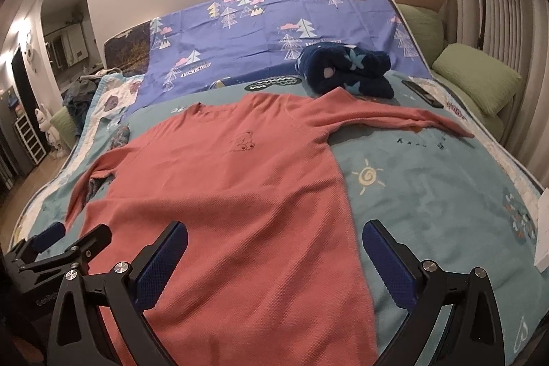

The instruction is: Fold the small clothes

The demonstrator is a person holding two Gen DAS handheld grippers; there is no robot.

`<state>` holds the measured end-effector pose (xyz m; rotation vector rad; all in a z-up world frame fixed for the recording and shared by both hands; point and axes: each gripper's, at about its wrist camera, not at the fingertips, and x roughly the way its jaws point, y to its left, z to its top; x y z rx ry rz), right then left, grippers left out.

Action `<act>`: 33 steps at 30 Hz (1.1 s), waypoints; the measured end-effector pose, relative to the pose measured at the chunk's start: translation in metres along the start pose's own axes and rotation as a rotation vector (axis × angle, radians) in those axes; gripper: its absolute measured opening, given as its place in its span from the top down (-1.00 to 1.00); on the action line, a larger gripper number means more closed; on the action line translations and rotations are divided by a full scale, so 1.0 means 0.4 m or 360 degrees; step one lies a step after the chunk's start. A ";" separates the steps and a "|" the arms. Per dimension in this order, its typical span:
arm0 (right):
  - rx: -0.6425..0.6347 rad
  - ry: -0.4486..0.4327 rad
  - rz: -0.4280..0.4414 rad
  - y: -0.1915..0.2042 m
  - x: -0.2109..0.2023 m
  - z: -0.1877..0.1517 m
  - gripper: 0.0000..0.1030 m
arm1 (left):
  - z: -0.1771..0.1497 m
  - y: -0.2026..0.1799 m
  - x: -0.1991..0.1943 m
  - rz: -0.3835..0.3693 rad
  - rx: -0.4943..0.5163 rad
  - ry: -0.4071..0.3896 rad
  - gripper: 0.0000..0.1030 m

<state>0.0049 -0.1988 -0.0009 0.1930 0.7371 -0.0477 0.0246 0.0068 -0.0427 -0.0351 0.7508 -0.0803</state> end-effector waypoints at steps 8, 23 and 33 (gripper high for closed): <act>-0.0043 -0.0014 -0.0037 0.021 0.002 0.001 -1.00 | -0.001 0.004 0.003 -0.0031 -0.0002 0.0002 -0.99; -0.0064 -0.0002 -0.0019 0.039 0.013 0.000 -1.00 | -0.004 0.016 0.008 -0.0053 -0.0004 0.0020 -0.99; -0.0058 0.0006 -0.0006 0.039 0.014 -0.003 -1.00 | -0.007 0.014 0.009 -0.0046 0.0009 0.0025 -0.99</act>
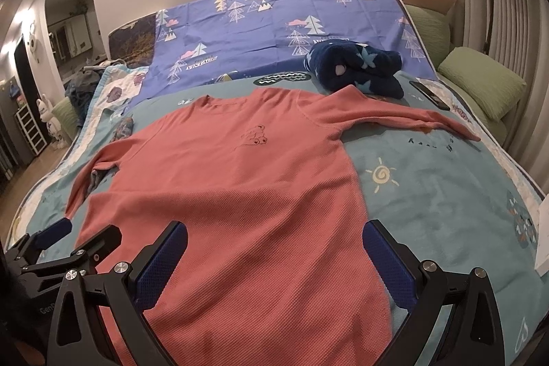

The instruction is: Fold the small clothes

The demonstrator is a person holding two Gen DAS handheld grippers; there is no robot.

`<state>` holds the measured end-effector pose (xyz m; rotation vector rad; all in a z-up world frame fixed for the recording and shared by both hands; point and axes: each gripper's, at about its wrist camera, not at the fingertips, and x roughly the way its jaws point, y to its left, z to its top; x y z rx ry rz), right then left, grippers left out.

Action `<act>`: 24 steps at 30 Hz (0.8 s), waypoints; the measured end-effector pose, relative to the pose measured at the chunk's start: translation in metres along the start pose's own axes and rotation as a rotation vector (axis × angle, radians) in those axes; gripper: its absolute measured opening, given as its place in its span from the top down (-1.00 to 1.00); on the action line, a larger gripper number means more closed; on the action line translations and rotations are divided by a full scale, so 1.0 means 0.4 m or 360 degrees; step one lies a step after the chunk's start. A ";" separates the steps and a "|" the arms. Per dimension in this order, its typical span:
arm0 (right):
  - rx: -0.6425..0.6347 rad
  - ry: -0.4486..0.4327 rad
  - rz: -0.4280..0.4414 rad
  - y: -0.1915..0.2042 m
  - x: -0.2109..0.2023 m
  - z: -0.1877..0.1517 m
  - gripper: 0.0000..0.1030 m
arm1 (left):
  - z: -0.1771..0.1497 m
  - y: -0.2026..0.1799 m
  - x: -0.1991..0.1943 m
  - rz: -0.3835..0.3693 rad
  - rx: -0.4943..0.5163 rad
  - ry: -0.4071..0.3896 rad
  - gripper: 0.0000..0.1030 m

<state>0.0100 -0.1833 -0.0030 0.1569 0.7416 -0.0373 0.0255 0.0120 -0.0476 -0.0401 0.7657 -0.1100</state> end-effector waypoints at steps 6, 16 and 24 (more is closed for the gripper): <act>-0.0005 0.0000 0.0006 0.001 -0.001 -0.002 -1.00 | -0.005 0.001 -0.001 -0.0006 0.0003 -0.0008 -0.99; -0.0018 -0.0001 0.0012 0.007 0.000 0.001 -1.00 | -0.006 0.000 -0.003 -0.0005 0.0012 -0.0006 -0.99; -0.0029 0.0017 0.0046 0.016 0.002 0.004 -1.00 | -0.007 0.001 0.001 -0.0005 0.0007 0.0008 -0.99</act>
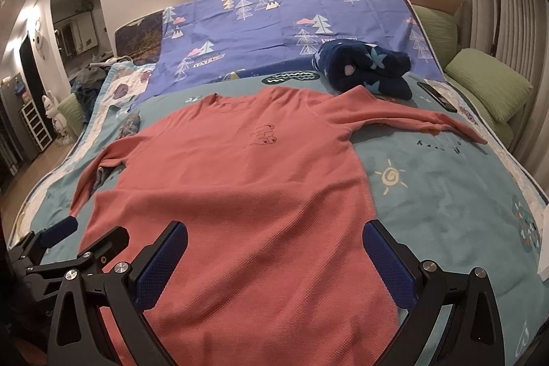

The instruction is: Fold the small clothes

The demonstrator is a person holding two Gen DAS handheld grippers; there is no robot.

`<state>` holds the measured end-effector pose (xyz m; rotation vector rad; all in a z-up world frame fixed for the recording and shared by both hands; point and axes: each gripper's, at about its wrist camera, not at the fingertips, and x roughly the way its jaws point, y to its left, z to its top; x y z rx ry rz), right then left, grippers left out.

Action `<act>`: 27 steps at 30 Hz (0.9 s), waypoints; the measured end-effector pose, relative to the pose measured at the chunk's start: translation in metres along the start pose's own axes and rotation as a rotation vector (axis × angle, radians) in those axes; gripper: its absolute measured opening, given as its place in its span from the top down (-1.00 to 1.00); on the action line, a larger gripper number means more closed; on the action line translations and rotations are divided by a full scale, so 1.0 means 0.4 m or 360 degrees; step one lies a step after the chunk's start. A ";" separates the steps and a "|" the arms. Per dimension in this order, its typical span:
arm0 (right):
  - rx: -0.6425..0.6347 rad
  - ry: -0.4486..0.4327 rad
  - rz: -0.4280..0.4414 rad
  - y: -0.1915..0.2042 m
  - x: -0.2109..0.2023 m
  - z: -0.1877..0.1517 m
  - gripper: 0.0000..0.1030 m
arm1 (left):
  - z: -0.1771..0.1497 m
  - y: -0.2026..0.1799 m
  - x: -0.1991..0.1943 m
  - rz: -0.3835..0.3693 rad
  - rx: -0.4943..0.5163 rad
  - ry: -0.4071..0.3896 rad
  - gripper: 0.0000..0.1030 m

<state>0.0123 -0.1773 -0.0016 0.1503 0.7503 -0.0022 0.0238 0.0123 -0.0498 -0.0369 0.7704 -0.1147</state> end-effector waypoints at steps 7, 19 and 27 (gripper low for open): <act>-0.0027 0.0017 0.0008 0.014 0.012 0.011 -1.00 | 0.000 0.009 0.009 -0.0008 0.0009 0.0030 -0.99; -0.0160 -0.0034 0.0050 0.076 0.031 0.062 -1.00 | 0.001 0.052 0.018 -0.0001 -0.0021 0.0067 -0.99; -0.0225 0.0023 0.0109 0.133 0.089 0.086 -1.00 | 0.002 0.130 0.047 -0.0093 -0.0149 0.0154 -0.69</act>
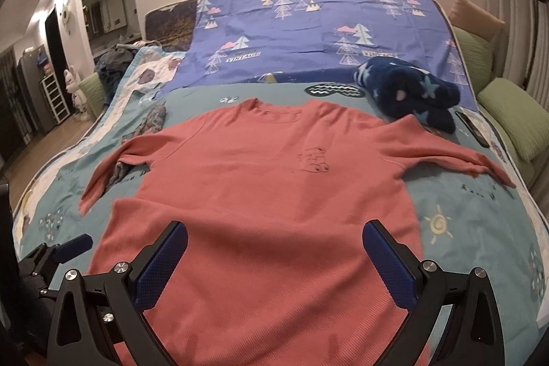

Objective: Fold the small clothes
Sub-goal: 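Move the left tool to the shirt sleeve cuff beside the floral garment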

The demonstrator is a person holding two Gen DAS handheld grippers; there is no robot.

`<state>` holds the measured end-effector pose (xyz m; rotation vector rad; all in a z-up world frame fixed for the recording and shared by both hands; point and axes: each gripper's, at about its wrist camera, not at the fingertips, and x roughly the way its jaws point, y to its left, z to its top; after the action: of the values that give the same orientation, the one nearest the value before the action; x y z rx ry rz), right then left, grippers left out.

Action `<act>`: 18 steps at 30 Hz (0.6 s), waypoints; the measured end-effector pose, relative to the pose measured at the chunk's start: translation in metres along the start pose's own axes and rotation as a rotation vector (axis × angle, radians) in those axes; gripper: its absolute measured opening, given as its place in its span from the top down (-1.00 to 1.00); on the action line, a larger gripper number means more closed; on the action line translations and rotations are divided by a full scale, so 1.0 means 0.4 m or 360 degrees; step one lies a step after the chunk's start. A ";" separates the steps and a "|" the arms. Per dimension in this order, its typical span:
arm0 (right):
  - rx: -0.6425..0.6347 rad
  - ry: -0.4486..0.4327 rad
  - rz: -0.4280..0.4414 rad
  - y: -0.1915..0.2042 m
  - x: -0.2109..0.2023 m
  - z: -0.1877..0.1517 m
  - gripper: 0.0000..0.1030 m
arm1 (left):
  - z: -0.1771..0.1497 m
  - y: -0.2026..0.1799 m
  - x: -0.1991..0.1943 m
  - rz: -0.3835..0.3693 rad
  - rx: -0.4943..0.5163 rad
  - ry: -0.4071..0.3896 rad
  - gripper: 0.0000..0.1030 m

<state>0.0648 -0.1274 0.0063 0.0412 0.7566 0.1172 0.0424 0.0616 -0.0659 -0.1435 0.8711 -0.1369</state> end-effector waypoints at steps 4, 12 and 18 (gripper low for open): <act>-0.0047 0.0042 0.0023 0.026 0.038 0.010 -1.00 | 0.014 0.076 0.004 0.0014 -0.0074 0.0013 -0.51; -0.0072 0.0095 0.0021 0.033 0.100 0.021 -1.00 | 0.089 0.363 0.035 0.0333 -0.0385 -0.0014 -0.36; -0.0026 0.0160 0.0009 0.007 0.142 0.017 -1.00 | 0.040 0.603 0.099 0.0408 -0.0805 0.0084 -0.35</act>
<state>0.1099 -0.1176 -0.0273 0.0221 0.8558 0.1313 0.0946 0.2924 -0.1294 -0.4994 0.9559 0.3243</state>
